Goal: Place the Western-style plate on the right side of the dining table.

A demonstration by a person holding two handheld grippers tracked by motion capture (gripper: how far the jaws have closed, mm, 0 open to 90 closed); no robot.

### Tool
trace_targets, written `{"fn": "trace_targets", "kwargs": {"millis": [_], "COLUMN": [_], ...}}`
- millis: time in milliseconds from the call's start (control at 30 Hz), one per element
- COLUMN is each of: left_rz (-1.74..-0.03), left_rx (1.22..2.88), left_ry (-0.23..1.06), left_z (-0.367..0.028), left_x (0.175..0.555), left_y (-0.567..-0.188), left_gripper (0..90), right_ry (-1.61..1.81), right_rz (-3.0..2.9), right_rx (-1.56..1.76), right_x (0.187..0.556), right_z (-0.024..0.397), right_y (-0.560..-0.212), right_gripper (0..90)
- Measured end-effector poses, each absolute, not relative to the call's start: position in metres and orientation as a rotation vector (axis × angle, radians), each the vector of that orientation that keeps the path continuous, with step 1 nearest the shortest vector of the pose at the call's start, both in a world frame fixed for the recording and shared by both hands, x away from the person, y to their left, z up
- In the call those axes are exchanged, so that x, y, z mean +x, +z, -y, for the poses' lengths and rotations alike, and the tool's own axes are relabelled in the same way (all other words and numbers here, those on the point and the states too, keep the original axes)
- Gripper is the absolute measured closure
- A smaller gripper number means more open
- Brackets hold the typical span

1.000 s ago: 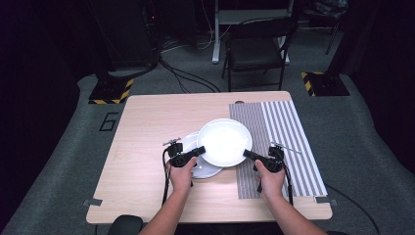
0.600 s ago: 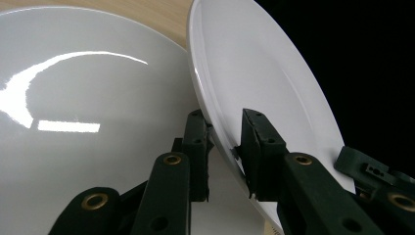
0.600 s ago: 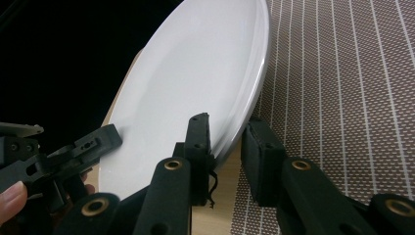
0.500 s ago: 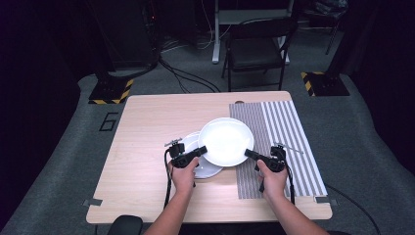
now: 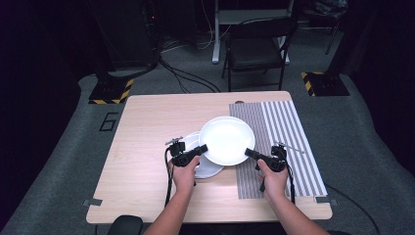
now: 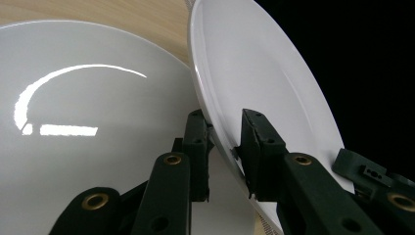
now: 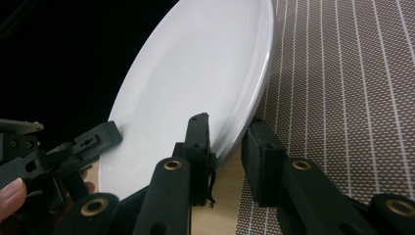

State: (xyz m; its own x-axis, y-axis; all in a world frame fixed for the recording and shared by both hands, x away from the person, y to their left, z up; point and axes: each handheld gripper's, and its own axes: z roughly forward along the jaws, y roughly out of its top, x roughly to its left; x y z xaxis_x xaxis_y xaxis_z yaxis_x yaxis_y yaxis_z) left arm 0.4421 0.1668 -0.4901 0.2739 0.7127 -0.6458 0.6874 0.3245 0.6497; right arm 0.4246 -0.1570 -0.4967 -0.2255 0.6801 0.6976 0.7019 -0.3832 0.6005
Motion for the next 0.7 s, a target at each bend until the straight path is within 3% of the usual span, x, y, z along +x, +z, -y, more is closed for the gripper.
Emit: {"fn": "trace_targets", "kwargs": {"millis": [700], "left_rz": [-1.392], "left_rx": [1.386], "left_ry": [0.01], "left_z": [-0.151], "left_x": [0.448], "left_y": [-0.483], "left_gripper": [73.8], "right_ry": [-1.758], "right_rz": [1.706], "right_rx": [-1.967], "right_x": [0.421], "right_z": [0.17], "right_y": [-0.491], "right_gripper": [73.1]}}
